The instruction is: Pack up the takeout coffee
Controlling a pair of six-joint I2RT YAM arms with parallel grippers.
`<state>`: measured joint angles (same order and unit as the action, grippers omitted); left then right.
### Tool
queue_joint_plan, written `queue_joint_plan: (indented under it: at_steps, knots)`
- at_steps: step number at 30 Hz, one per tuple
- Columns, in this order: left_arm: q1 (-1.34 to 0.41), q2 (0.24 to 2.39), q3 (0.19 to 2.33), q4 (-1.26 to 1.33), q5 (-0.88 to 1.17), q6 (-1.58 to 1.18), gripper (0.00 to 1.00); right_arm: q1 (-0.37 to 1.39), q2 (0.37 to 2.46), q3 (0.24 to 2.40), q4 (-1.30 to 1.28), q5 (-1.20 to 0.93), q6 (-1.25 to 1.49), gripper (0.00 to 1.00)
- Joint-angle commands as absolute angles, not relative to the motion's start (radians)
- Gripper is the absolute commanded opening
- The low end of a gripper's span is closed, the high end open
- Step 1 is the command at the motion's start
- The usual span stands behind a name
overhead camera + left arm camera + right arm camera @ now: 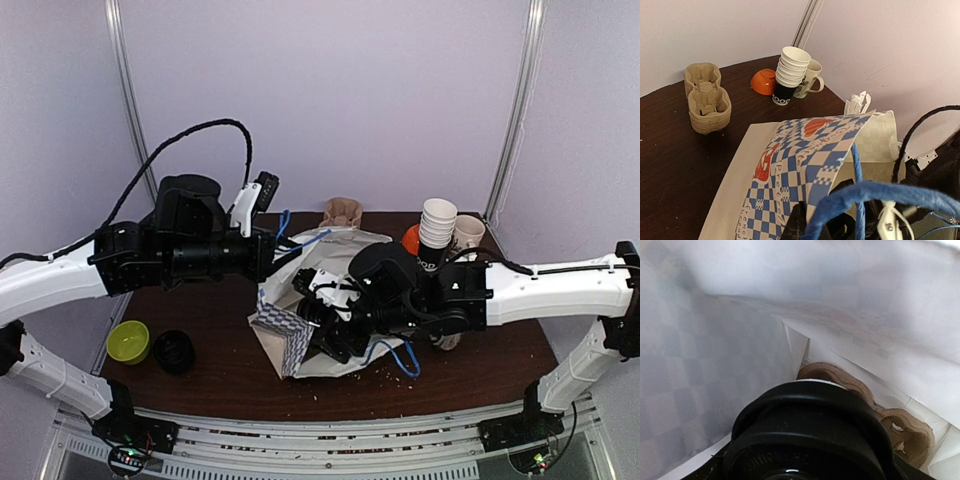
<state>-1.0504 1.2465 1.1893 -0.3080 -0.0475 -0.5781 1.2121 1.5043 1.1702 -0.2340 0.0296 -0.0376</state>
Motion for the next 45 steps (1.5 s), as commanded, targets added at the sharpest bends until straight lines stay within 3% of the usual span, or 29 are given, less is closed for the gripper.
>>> queue_joint_plan:
  at_steps: [1, 20, 45]
  knots:
    - [-1.038, 1.254, 1.207, -0.226, 0.012, -0.575, 0.0, 1.169, 1.56, 1.195, -0.198, -0.05, -0.014, 0.72]
    - [-0.924, 1.208, 1.097, -0.195, -0.003, -0.644, 0.0, 1.125, 1.724, 1.239, -0.048, -0.132, 0.082, 0.71]
    - [-0.861, 1.17, 1.034, -0.192, 0.02, -0.65, 0.0, 1.124, 1.975, 1.48, -0.337, -0.123, 0.078, 0.7]
